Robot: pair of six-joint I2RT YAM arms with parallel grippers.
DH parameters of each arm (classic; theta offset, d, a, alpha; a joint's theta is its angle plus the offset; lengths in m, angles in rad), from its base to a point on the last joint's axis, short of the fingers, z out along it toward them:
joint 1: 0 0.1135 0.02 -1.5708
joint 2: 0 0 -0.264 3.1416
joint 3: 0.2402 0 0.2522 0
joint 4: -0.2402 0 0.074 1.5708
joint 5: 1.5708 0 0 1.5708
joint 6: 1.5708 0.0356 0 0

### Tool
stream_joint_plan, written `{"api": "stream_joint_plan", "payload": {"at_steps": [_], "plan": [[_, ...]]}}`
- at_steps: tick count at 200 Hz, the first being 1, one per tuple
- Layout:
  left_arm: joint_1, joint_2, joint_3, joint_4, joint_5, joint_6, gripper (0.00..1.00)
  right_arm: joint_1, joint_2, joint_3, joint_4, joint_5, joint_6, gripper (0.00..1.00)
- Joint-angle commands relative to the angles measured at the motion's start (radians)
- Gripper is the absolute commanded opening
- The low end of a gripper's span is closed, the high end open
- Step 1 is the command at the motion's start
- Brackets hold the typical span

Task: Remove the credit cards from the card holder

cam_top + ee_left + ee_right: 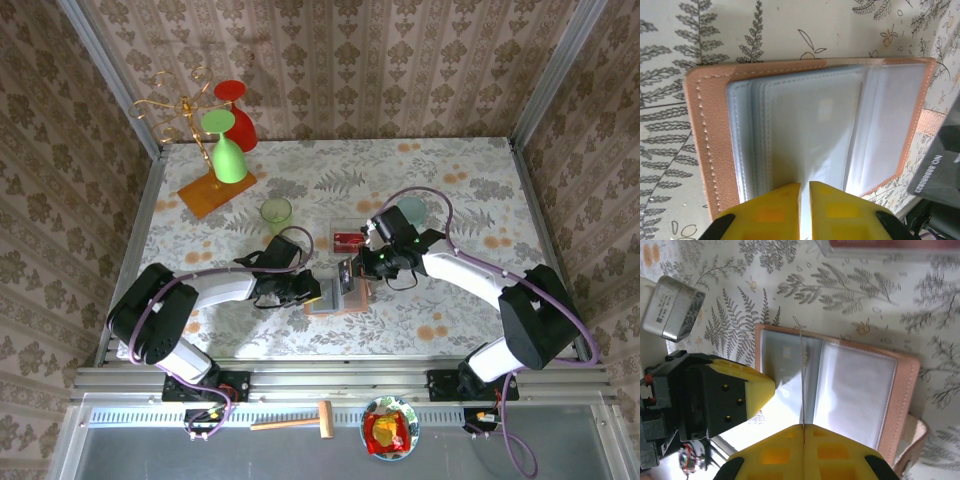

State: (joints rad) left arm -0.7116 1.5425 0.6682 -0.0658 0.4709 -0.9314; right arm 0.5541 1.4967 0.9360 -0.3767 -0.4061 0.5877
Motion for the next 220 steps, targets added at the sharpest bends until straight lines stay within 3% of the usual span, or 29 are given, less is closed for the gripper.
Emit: {"api": "stream_joint_plan", "payload": {"at_steps": [1, 57, 110, 151, 220], "plan": [[0.005, -0.026, -0.007, 0.000, -0.006, -0.005, 0.17, -0.006, -0.020, 0.061, -0.081, 0.058, -0.192, 0.00], [0.011, -0.045, 0.002, 0.033, -0.002, -0.005, 0.23, -0.021, 0.030, 0.223, -0.239, 0.100, -0.687, 0.00], [0.040, -0.068, -0.010, 0.079, 0.011, -0.006, 0.25, -0.040, 0.201, 0.464, -0.492, 0.114, -1.141, 0.00], [0.086, -0.115, -0.032, 0.062, 0.012, 0.006, 0.25, -0.043, 0.276, 0.584, -0.531, 0.175, -1.368, 0.00], [0.190, -0.208, -0.065, -0.019, 0.024, 0.041, 0.25, -0.095, 0.504, 0.951, -0.773, 0.213, -1.538, 0.00]]}}
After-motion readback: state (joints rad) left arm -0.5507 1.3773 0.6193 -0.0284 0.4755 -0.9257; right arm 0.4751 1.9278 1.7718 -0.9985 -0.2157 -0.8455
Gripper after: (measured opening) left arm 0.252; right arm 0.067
